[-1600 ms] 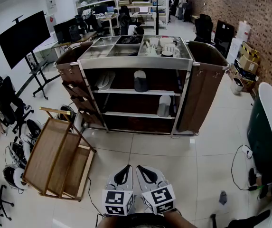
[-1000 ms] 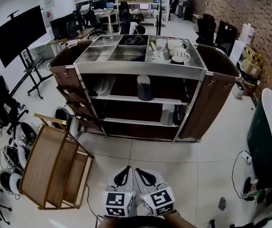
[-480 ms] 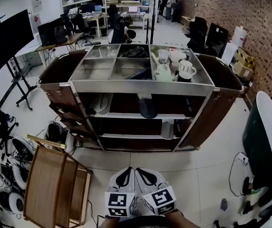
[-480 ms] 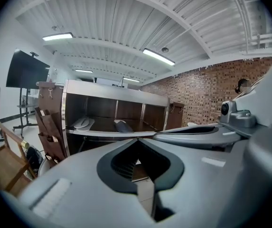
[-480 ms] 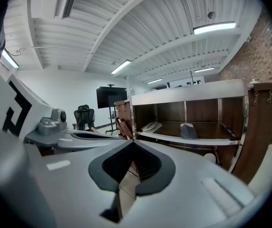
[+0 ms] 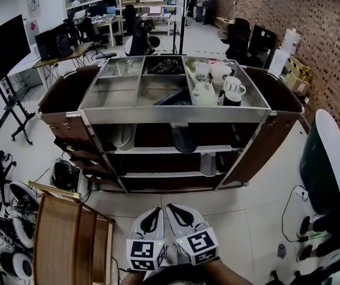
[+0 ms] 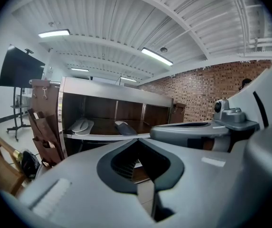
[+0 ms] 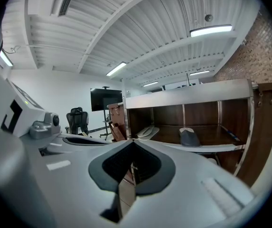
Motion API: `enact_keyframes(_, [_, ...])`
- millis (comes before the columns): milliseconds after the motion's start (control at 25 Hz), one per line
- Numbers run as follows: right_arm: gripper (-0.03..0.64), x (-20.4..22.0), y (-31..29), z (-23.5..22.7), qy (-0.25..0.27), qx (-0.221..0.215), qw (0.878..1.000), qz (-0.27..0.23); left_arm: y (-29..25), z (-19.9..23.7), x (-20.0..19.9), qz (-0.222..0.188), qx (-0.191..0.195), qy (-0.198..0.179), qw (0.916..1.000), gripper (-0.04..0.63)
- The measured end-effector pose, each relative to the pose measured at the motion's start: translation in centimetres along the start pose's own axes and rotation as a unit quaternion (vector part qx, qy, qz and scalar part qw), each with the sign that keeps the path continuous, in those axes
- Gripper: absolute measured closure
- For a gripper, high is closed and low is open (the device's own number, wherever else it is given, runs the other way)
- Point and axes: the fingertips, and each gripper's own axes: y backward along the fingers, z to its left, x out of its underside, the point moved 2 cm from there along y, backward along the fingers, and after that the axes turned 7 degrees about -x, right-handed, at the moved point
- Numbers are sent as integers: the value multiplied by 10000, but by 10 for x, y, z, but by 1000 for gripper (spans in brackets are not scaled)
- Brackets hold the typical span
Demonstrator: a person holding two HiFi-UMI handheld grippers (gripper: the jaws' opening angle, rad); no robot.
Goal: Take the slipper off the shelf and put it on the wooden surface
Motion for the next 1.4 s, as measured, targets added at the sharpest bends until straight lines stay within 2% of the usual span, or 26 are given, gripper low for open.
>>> enact_keyframes(320, [617, -8, -35, -26, 104, -86, 9999, -11, -37, 20, -10, -38, -94, 23, 9999, 589])
enact_keyframes(560, [615, -22, -65, -71, 118, -9, 9999, -96, -89, 29, -27, -119, -130, -22, 9998, 589])
enact_keyframes(880, [605, -23, -99, -128, 192, 62, 9998, 56, -152, 26, -47, -297, 12, -32, 9996, 589])
enact_keyframes(1120, [597, -14, -118, -168, 224, 129, 9994, 223, -182, 25, -41, -65, 5, -26, 10000, 589])
enact_keyframes(1400, [576, 0, -146, -223, 416, 341, 9975, 459, -201, 31, -40, 24, -129, -100, 9999, 589])
